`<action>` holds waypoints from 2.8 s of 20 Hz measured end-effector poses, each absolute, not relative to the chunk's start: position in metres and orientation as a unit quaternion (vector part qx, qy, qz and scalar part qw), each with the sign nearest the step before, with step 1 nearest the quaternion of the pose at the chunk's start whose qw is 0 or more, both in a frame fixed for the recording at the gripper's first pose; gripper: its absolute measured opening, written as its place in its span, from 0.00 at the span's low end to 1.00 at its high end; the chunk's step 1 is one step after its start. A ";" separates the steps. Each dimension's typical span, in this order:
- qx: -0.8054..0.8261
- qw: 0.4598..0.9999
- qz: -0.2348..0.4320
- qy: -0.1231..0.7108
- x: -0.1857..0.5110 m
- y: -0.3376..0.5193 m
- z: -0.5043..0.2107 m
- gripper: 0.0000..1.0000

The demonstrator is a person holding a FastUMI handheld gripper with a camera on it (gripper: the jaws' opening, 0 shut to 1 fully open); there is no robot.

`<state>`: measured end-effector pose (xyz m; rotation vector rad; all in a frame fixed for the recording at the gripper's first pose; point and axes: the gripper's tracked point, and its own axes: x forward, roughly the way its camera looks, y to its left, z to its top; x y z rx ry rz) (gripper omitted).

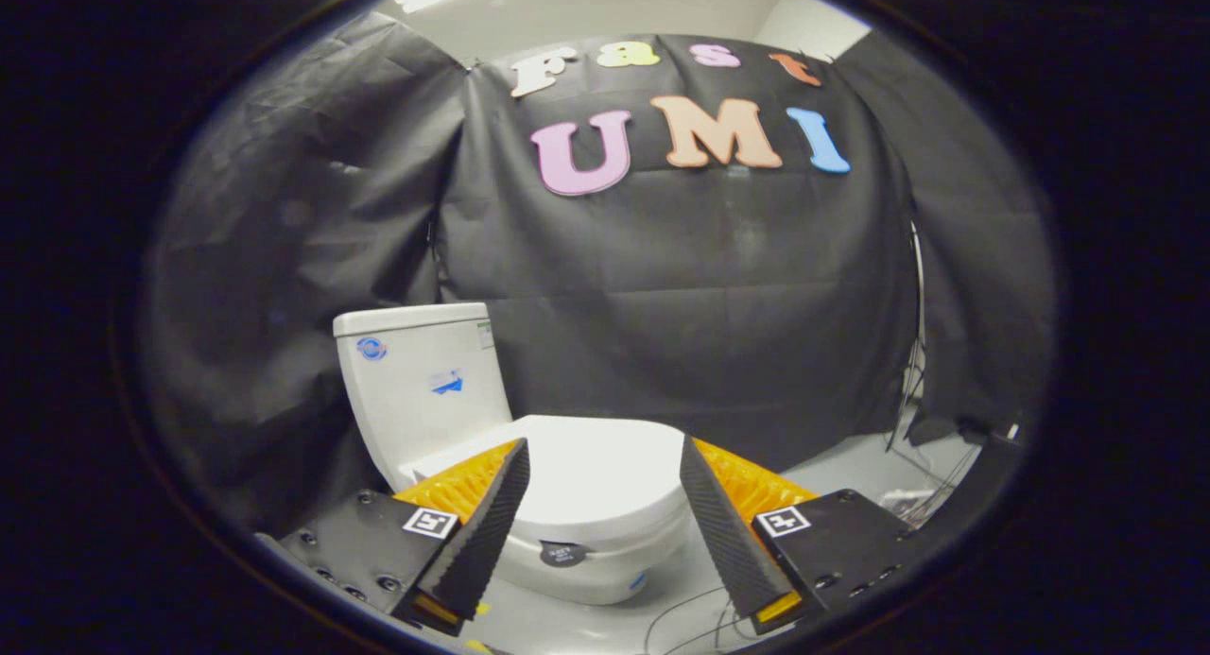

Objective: Open the toilet lid.

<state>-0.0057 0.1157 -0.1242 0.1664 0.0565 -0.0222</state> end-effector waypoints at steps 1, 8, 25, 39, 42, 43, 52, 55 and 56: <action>0.080 0.996 -0.021 0.029 -0.006 0.110 -0.125 0.98; 0.138 0.988 -0.051 0.034 -0.010 0.084 -0.131 0.98; 0.186 0.975 -0.062 0.104 0.016 0.086 -0.178 0.98; 0.348 0.901 -0.033 0.258 0.026 0.140 -0.263 0.98; 0.373 0.877 -0.032 0.302 0.023 0.149 -0.283 0.99; 0.384 0.871 -0.034 0.305 0.026 0.150 -0.287 0.99; 0.479 0.807 -0.040 0.343 0.038 0.182 -0.305 0.96; 0.514 0.775 -0.056 0.362 0.032 0.186 -0.320 0.87; 0.531 0.765 -0.061 0.359 0.033 0.184 -0.320 0.80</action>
